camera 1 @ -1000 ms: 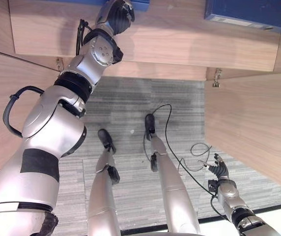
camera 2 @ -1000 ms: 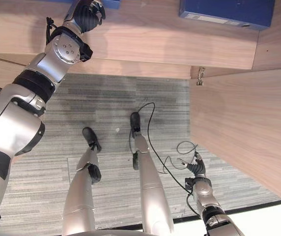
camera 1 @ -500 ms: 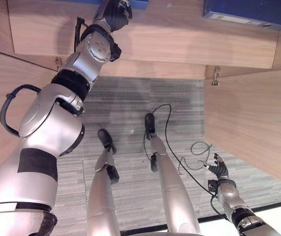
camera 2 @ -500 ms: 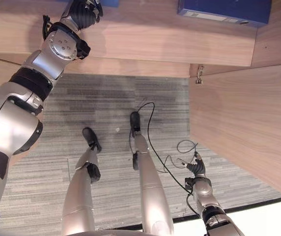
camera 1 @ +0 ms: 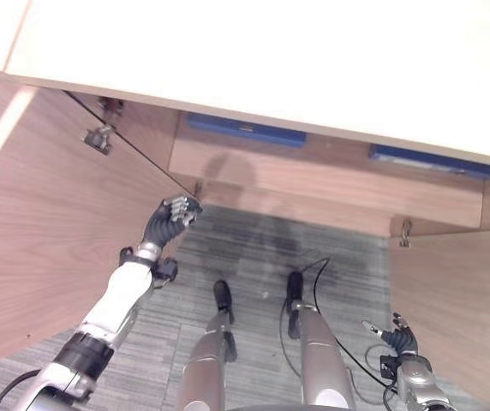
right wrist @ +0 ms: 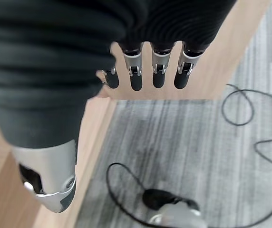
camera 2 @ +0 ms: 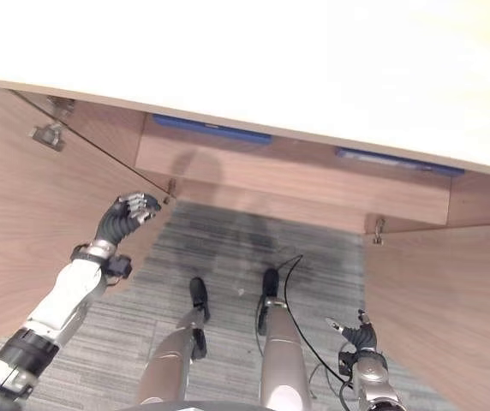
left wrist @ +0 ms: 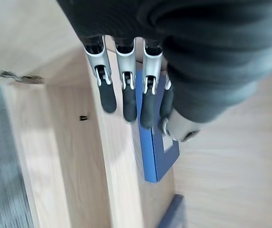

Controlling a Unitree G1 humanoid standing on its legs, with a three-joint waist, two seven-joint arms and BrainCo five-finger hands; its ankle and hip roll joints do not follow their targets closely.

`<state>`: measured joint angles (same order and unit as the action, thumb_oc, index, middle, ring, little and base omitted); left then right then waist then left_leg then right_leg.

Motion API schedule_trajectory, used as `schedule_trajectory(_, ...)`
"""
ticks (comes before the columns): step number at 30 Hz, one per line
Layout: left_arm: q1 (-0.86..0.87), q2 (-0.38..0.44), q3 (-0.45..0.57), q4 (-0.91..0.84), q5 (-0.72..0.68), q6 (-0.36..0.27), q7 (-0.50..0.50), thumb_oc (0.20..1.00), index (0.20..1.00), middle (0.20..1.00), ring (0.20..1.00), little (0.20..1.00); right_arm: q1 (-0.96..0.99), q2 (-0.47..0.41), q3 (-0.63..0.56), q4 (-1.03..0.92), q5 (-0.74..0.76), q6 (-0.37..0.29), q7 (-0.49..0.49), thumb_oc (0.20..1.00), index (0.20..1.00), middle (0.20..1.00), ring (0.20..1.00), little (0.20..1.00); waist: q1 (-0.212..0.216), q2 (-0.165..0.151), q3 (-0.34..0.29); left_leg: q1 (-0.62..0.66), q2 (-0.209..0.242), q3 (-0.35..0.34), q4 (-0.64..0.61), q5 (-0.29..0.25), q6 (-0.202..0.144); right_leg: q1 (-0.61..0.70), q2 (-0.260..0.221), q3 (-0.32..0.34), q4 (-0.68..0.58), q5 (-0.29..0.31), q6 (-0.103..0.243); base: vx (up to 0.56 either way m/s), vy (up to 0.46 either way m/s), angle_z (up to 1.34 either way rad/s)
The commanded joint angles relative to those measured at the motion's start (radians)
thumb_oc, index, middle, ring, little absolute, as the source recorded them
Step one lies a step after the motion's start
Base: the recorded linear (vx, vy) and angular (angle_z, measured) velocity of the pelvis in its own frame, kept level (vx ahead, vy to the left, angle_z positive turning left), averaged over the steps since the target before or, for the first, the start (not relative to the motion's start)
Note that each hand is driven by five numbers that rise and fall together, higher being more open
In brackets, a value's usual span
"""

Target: Put the empty folder in the office cabinet

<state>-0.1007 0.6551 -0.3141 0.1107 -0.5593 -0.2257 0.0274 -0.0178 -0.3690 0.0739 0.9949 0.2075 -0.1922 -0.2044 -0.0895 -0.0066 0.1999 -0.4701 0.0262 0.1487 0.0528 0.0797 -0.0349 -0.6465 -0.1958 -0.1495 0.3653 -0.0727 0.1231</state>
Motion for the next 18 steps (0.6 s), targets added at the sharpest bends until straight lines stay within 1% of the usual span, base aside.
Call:
schedule_trajectory(1,-0.03,0.005,0.003,-0.075,-0.113,-0.007,-0.12,1.0,1.0,1.0,1.0,1.0,0.071,-0.031,-0.014,0.028,-0.032,0.007,0.011,1.0,1.0,1.0,1.0,1.0,-0.006,0.021,-0.009,0.066,0.075,-0.066,0.03,-0.065,-0.091,0.102,-0.028,-0.05,-0.129,0.125,0.075,0.06,-0.013,0.14)
schedule_trajectory(3,0.026,-0.003,-0.003,-0.082,-0.133,0.015,-0.148,1.0,1.0,1.0,1.0,1.0,0.077,-0.03,-0.009,0.042,-0.038,0.011,0.017,1.0,1.0,1.0,1.0,1.0,0.003,0.023,-0.015,0.109,0.084,-0.068,0.013,-0.056,-0.095,0.152,-0.022,-0.055,-0.141,0.118,0.076,0.04,-0.011,0.07)
schedule_trajectory(4,0.027,-0.003,-0.002,-0.083,-0.133,0.015,-0.148,1.0,1.0,1.0,1.0,1.0,0.077,-0.03,-0.009,0.042,-0.038,0.011,0.017,1.0,1.0,1.0,1.0,1.0,0.003,0.023,-0.014,0.111,0.084,-0.069,0.012,-0.056,-0.096,0.155,-0.022,-0.056,-0.142,0.118,0.076,0.04,-0.029,0.05)
schedule_trajectory(5,0.072,-0.015,-0.01,-0.059,-0.128,0.031,-0.162,1.0,1.0,1.0,1.0,1.0,0.075,-0.028,-0.003,0.057,-0.04,0.014,0.019,1.0,1.0,1.0,1.0,1.0,0.014,0.025,-0.023,0.152,0.091,-0.071,-0.004,-0.05,-0.098,0.202,-0.015,-0.062,-0.149,0.109,0.078,0.05,-0.019,0.07)
schedule_trajectory(6,0.09,-0.018,-0.011,-0.049,-0.122,0.036,-0.169,1.0,1.0,1.0,1.0,1.0,0.075,-0.028,-0.003,0.064,-0.042,0.017,0.022,1.0,1.0,1.0,1.0,1.0,0.017,0.028,-0.028,0.167,0.092,-0.074,-0.008,-0.049,-0.096,0.219,-0.013,-0.07,-0.147,0.104,0.076,0.06,-0.013,0.08)
schedule_trajectory(10,0.152,-0.034,-0.01,0.041,-0.051,0.061,-0.182,1.0,1.0,1.0,1.0,1.0,0.071,-0.031,0.005,0.09,-0.057,0.027,0.034,1.0,1.0,1.0,1.0,1.0,0.028,0.03,-0.058,0.247,0.095,-0.072,-0.039,-0.042,-0.098,0.312,0.001,-0.08,-0.174,0.094,0.076,0.06,-0.002,0.08)
schedule_trajectory(12,0.174,-0.047,-0.013,0.148,0.075,0.059,-0.176,1.0,1.0,1.0,1.0,1.0,0.062,-0.034,0.01,0.107,-0.066,0.032,0.04,1.0,1.0,1.0,1.0,1.0,0.032,0.029,-0.081,0.28,0.095,-0.068,-0.057,-0.034,-0.099,0.352,0.008,-0.083,-0.199,0.094,0.077,0.06,-0.016,-0.01)
schedule_trajectory(13,0.173,-0.062,-0.021,0.226,0.183,0.051,-0.16,1.0,1.0,1.0,1.0,1.0,0.057,-0.037,0.012,0.121,-0.073,0.034,0.043,1.0,1.0,1.0,1.0,1.0,0.035,0.03,-0.088,0.312,0.097,-0.065,-0.07,-0.035,-0.102,0.382,0.013,-0.082,-0.209,0.085,0.079,0.07,-0.009,-0.01)
schedule_trajectory(14,0.176,-0.073,-0.023,0.293,0.273,0.047,-0.146,1.0,1.0,1.0,1.0,1.0,0.05,-0.038,0.013,0.135,-0.083,0.04,0.045,1.0,1.0,1.0,1.0,1.0,0.036,0.03,-0.102,0.322,0.097,-0.064,-0.076,-0.029,-0.102,0.397,0.012,-0.086,-0.221,0.088,0.079,0.08,-0.008,-0.05)
schedule_trajectory(18,0.173,-0.199,-0.021,0.614,0.509,0.058,-0.103,1.0,1.0,1.0,1.0,1.0,0.046,-0.026,0.023,0.181,-0.115,0.053,0.06,1.0,1.0,1.0,1.0,1.0,0.043,0.034,-0.145,0.394,0.098,-0.05,-0.112,-0.02,-0.106,0.474,0.025,-0.094,-0.261,0.078,0.078,0.08,-0.005,-0.05)
